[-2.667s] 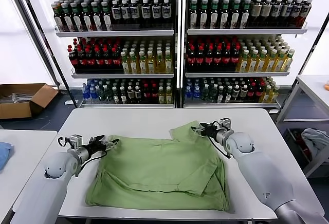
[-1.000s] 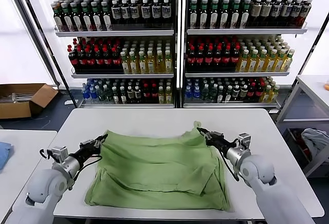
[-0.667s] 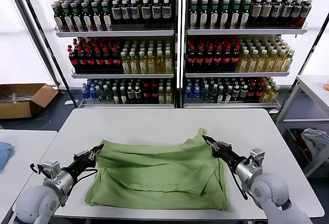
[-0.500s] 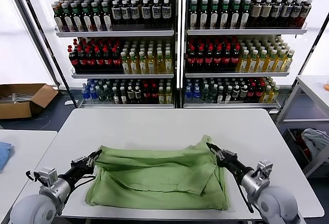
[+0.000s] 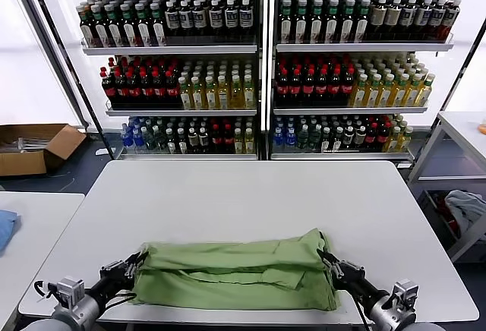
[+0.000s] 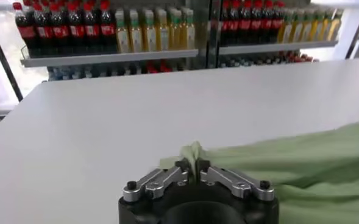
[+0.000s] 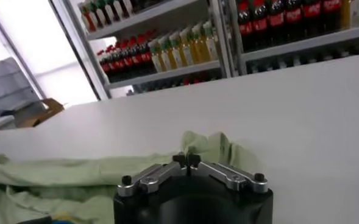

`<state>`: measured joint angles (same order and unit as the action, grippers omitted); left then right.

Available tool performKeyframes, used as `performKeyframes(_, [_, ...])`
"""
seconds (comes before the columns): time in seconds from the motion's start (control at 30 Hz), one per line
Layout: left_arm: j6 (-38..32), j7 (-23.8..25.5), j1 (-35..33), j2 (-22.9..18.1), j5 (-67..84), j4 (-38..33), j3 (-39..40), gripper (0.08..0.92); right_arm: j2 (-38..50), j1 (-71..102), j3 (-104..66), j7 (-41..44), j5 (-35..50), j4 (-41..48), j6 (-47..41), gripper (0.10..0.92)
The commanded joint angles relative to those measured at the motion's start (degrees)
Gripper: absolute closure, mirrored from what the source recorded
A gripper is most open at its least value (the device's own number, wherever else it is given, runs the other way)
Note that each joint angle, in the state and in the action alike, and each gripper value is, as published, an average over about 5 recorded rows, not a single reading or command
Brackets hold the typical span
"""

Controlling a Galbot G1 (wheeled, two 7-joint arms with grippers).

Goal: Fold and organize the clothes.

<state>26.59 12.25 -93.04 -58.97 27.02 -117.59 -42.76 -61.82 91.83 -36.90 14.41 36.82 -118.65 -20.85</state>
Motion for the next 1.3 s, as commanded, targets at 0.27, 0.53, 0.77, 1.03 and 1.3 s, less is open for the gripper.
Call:
performKeyframes(0.27, [2.7,-11.98,-3.83,-3.64,-0.78,-6.64,-5.88,0.554,-0.16,1.1,-15.6,1.0,-1.93,1.13,9.24,0.586])
performKeyframes(0.53, [4.56,-23.07,-2.82,-11.37,1.63,-6.65,5.15,0.32,-1.16,3.35,-17.41,0.79,-1.72,1.88,11.48,0.361])
performKeyframes(0.77, [4.72,-26.53,-1.8,-14.0,-0.03,-4.19,10.37,0.184,-1.62,3.86,-16.69,0.82,-2.15,1.43,11.61,0.21])
performKeyframes(1.03, [4.39,-27.08,-1.45,-14.85,-0.76,-2.51,11.45,0.227,-1.49,3.87,-16.56,0.94,-1.97,1.47,11.77,0.203])
performKeyframes(1.3, [3.15,-27.27,-1.87,-16.06,-2.72,-2.21,12.62,0.449,-1.37,3.42,-16.27,0.86,-1.83,1.93,11.75,0.203])
